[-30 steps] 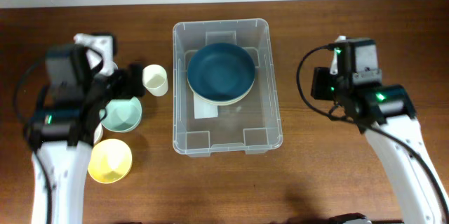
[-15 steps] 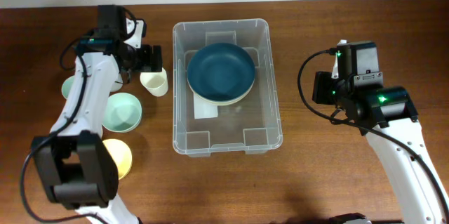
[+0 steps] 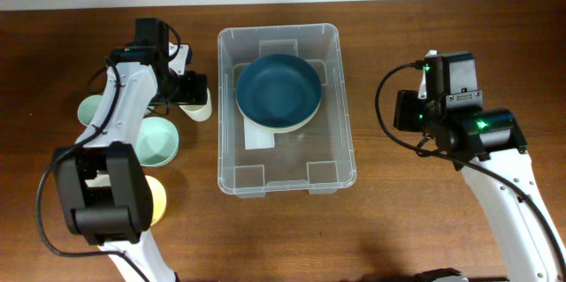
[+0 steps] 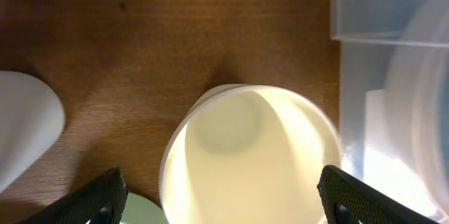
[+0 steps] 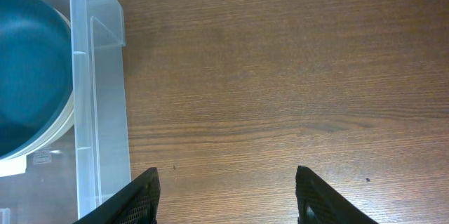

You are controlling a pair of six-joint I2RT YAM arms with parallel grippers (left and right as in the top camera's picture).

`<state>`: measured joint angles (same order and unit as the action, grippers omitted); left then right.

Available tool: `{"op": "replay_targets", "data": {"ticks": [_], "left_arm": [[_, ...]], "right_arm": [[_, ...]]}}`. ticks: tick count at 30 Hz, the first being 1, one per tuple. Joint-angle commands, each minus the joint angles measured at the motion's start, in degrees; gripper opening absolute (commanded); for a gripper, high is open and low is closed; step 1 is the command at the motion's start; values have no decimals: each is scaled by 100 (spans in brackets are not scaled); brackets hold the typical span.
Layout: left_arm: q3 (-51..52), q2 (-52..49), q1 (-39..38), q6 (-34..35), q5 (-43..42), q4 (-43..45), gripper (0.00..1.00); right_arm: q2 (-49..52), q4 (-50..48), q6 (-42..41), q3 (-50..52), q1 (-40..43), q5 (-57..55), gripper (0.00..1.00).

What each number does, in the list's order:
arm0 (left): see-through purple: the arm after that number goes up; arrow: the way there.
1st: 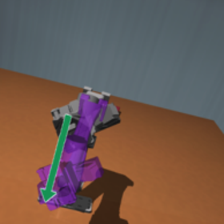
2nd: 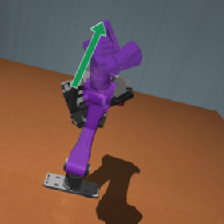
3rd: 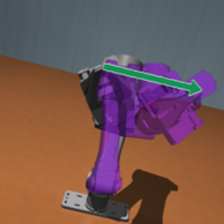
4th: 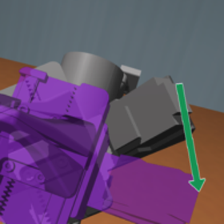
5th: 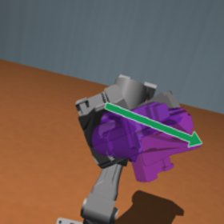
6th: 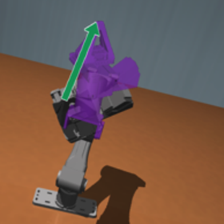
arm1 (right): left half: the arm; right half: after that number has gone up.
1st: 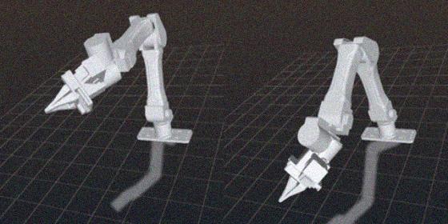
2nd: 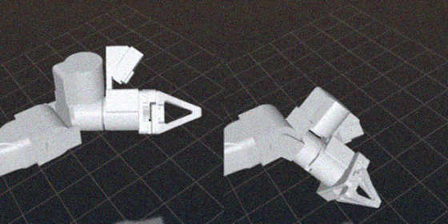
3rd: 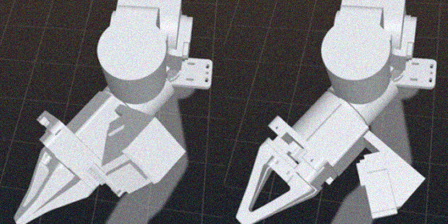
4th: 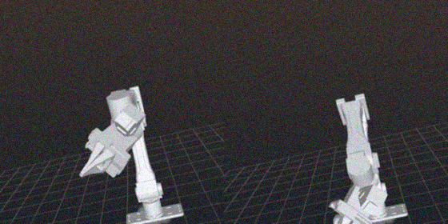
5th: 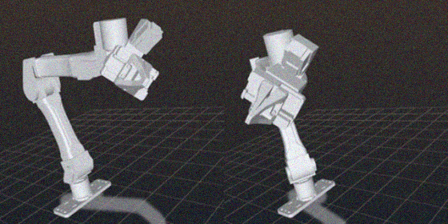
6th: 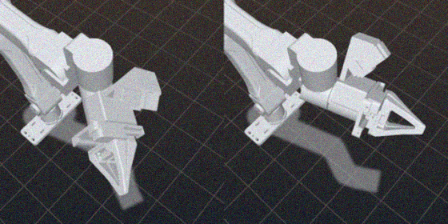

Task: Pack container
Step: 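Reach the left gripper to the cream cup and grasp it, then place the cream cup in the bin's lower right area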

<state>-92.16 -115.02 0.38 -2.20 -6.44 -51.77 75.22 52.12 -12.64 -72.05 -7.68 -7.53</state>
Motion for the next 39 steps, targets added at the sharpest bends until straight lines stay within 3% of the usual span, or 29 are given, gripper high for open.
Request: {"op": "replay_targets", "data": {"ticks": [1, 3, 5, 7, 10, 11, 14, 17, 22, 28, 31, 34, 39], "left_arm": [[-87, -251, -11, -90, 28, -20, 89], [-87, -299, -11, -90, 48, -7, 89], [-87, -315, -11, -90, 142, 33, 70], [-87, -315, -13, -90, 195, 57, 44], [-87, -315, -13, -90, 192, 52, 26], [-87, -315, -13, -90, 192, 52, 21], [-87, -315, -13, -90, 192, 52, 18], [-92, -315, -13, -90, 192, 70, 1], [-494, -129, -39, -85, 173, -232, 1], [-1467, 778, -173, -4, 173, -942, 0], [-1661, 1530, -535, -2, 170, -1137, 1], [-1661, 1958, -1119, 0, 170, -1222, 1], [-1646, 1926, -2341, 9, 170, -1447, 0]], "right_arm": [[15, 0, 20, -22, 22, -70, 58], [15, -2, 20, -22, 22, -70, 58], [15, -2, 17, -22, 22, -72, 58], [15, -2, 20, -22, 22, -72, 58], [15, -2, 20, -22, 22, -72, 58], [15, -2, 20, -22, 22, -72, 58], [15, -2, 20, -22, 22, -72, 58], [15, -2, 20, -22, 22, -72, 58], [15, -2, 20, -22, 22, -72, 58], [-79, 28, -186, -24, 221, -72, 56], [-343, 184, -763, -22, 831, -57, 56], [-520, 400, -778, -22, 1510, 356, 57], [-531, 645, -776, -22, 2009, 584, 57]]}}
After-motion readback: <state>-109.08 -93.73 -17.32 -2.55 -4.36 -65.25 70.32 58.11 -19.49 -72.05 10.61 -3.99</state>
